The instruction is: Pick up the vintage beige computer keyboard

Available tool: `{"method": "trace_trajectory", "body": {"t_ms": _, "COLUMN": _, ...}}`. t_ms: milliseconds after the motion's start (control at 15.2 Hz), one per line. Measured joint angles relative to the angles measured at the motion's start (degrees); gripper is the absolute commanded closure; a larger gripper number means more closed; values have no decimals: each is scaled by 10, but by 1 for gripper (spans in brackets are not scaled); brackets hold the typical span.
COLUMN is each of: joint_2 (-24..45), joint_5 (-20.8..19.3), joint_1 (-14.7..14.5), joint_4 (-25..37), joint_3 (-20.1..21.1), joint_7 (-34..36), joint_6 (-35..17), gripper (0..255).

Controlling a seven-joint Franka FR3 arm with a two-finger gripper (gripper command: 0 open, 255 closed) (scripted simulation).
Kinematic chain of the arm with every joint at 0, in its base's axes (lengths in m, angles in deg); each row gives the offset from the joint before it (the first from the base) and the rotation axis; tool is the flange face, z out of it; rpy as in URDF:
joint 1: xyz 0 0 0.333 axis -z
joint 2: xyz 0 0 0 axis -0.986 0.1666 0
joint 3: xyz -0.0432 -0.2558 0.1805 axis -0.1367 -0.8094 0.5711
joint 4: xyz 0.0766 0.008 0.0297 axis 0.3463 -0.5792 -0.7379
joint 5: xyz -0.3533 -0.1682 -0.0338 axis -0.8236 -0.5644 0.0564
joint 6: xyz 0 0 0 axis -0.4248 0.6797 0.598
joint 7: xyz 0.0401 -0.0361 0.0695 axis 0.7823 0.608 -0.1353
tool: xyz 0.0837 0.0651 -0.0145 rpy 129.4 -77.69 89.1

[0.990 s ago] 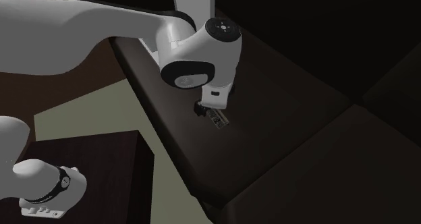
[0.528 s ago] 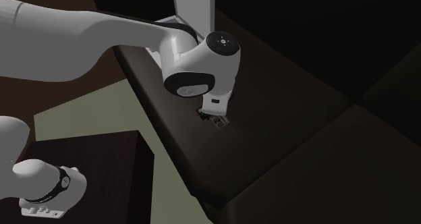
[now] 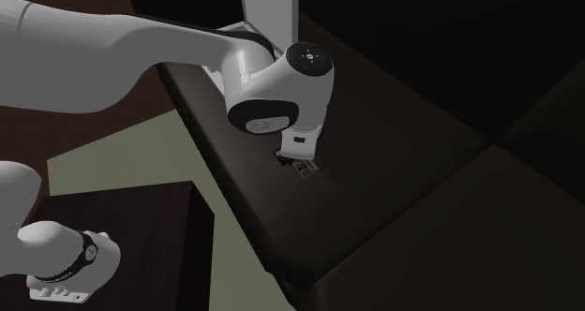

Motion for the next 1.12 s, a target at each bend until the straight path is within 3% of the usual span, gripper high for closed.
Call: {"method": "trace_trajectory", "body": {"t_ms": 1122, "joint_2": -31, "joint_5": 0, "joint_1": 3, "joint_4": 70, "joint_3": 0, "joint_7": 12, "joint_6": 100, "gripper": 255}}
